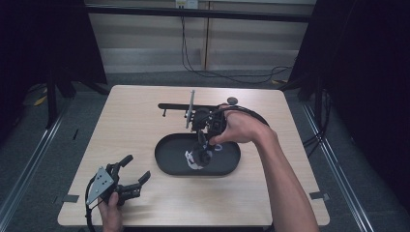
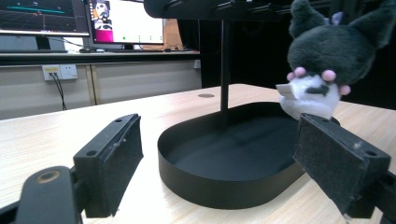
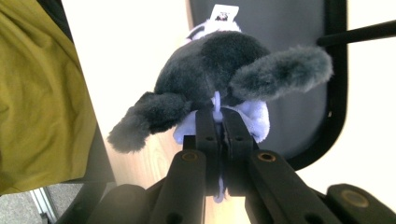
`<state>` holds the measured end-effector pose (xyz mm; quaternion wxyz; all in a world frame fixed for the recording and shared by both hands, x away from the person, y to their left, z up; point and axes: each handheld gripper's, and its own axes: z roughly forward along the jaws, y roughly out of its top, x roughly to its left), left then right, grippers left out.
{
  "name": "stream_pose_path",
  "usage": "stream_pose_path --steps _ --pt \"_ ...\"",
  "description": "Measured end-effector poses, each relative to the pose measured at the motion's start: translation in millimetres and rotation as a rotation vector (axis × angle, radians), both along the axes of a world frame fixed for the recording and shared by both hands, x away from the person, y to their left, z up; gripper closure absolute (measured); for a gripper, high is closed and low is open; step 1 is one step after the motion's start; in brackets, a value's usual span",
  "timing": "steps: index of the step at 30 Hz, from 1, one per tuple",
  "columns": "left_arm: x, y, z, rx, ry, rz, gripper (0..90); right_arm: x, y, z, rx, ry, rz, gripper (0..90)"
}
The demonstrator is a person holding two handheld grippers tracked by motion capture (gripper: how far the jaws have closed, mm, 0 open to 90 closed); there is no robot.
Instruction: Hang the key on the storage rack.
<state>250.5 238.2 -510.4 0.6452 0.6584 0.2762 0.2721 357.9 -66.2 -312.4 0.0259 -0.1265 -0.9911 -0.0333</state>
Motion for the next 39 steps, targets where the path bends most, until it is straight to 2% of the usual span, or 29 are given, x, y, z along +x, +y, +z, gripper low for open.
stream_pose_path --steps 11,18,19,23,31,36,39 --pt "0.0 0.0 0.0 -0.001 0.000 0.000 15.1 18.8 8.8 1.2 -0.005 -0.004 0.002 87.9" --pt "0.0 -0.8 -0.2 -0.012 0.001 0.001 15.1 31.3 17.4 5.2 -0.010 -0.020 0.010 87.8" --pt "-0.3 -1.8 -0.4 -0.025 0.005 0.001 15.2 33.3 18.2 5.2 -0.013 -0.023 0.012 87.8" --pt "-0.1 -1.1 -0.2 -0.015 0.003 0.000 15.2 40.2 19.4 1.2 -0.034 -0.008 0.012 87.9" --pt "0.1 -0.9 -0.2 -0.012 0.000 0.001 15.1 54.3 20.5 2.4 -0.018 -0.024 0.000 87.8" --pt "0.0 -0.9 -0.2 -0.012 0.000 -0.001 15.1 60.8 28.0 3.5 -0.052 -0.032 0.011 87.8" --pt "0.1 -0.9 -0.2 -0.011 0.000 -0.001 15.1 65.2 29.0 6.4 -0.039 -0.035 0.001 87.8"
